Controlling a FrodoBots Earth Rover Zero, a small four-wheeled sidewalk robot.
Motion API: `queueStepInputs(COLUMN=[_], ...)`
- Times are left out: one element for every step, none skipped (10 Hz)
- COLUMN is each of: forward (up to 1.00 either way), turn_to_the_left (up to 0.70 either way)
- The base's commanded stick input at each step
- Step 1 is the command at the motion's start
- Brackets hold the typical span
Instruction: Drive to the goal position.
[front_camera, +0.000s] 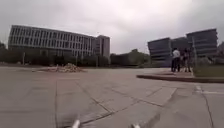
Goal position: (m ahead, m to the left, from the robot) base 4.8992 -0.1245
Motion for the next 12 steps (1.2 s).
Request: queueStepInputs(forward=[0.85, 0.85, 0.85, 0.85, 0.85, 0.85, 0.85, 0.85, 0.85, 0.85, 0.85, 0.85], turn_to_the_left=[0.00, 0.00, 0.00, 0.00, 0.00, 0.00, 0.00, 0.00, 0.00, 0.00, 0.00, 0.00])
